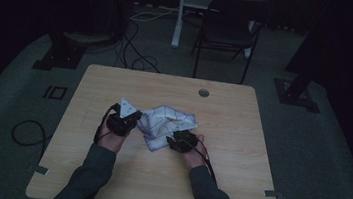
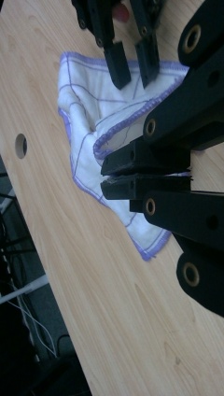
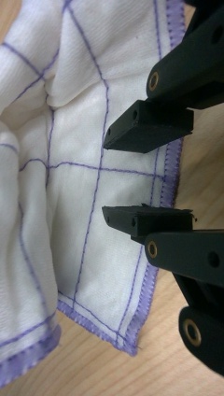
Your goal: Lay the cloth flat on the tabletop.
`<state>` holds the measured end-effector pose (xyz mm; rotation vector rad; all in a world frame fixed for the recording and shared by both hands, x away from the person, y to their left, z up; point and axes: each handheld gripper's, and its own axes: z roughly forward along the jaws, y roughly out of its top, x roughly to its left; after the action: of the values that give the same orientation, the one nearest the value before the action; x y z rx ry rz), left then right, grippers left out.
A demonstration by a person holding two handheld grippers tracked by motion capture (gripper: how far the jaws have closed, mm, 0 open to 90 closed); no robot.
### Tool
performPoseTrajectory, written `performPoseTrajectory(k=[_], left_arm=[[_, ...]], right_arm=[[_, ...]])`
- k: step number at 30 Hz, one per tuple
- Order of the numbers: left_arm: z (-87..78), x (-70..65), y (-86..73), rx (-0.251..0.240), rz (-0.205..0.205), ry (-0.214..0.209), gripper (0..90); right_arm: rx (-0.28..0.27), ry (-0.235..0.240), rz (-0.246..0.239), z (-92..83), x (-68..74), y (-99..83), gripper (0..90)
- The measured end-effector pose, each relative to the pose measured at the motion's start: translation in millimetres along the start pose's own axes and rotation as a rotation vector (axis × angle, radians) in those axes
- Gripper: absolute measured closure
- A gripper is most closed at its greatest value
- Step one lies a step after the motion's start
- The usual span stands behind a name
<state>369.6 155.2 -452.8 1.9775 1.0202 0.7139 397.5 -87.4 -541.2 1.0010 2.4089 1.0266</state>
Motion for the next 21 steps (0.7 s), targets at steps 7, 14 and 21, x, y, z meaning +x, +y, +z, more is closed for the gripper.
performPoseTrajectory(k=[7, 14, 21], left_arm=[[-2.4, 2.3, -11.7, 0.012, -0.016, 0.002, 87.8], [-5.9, -1.1, -26.2, 0.011, -0.04, -0.009, 87.8], [-11.1, 2.3, -37.5, 0.018, -0.07, -0.013, 87.8]], right_arm=[[0.008, 0.005, 0.005, -13.0, -4.8, -11.8, 61.0], [0.006, 0.009, 0.011, -22.3, -8.4, -21.2, 60.7], [0.01, 0.011, 0.01, -32.0, -13.3, -30.4, 60.1]])
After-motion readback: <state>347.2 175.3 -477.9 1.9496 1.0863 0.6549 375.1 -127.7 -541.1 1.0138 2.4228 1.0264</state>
